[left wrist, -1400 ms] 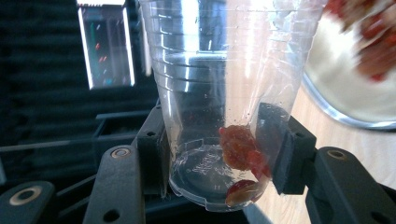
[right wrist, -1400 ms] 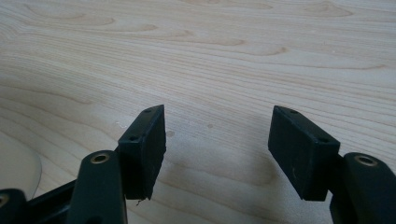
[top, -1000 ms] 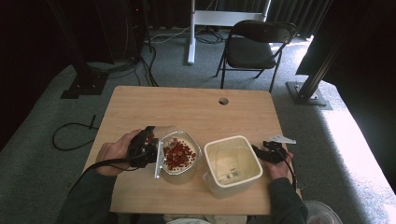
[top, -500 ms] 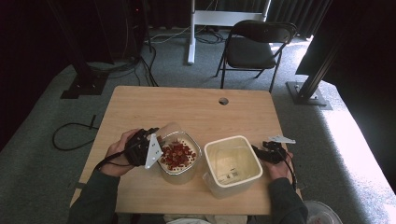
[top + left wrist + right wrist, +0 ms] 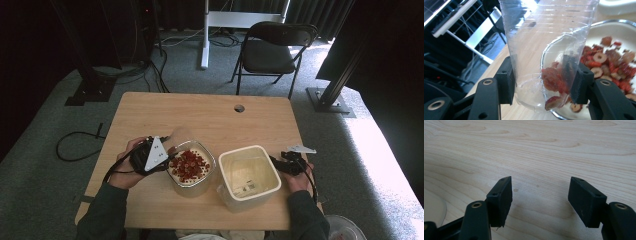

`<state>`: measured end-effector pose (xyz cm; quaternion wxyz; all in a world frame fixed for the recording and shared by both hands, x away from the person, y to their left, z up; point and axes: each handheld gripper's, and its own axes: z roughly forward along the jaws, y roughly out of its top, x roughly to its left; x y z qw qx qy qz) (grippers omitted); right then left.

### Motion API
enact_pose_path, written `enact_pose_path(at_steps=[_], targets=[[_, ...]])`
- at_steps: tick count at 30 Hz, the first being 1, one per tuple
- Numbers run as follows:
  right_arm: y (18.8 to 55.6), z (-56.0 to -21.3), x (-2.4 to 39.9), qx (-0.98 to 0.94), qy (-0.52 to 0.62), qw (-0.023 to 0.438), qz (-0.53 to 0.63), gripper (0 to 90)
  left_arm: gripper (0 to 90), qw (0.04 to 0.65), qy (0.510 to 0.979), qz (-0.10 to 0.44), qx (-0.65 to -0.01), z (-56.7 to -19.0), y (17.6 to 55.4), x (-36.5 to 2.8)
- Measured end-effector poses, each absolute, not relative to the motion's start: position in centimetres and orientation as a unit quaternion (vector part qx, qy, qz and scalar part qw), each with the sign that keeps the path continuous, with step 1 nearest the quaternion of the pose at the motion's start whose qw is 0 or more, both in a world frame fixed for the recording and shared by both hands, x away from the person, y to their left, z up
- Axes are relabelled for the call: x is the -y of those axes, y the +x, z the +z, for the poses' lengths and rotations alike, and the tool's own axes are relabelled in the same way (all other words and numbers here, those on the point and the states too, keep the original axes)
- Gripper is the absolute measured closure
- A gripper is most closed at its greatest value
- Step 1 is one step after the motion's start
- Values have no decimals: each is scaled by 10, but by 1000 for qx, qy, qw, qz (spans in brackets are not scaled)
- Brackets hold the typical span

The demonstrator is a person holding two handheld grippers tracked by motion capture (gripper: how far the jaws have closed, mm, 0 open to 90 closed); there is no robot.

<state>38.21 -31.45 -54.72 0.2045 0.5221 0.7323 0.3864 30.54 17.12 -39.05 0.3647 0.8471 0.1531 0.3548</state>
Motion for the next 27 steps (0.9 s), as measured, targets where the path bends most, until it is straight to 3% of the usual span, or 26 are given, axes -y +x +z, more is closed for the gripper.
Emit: enact_pose_path(at_steps=[27], targets=[[381,-547,311,-742,515,209,375,350,485,461,830,229,-214,-383,318,-172]])
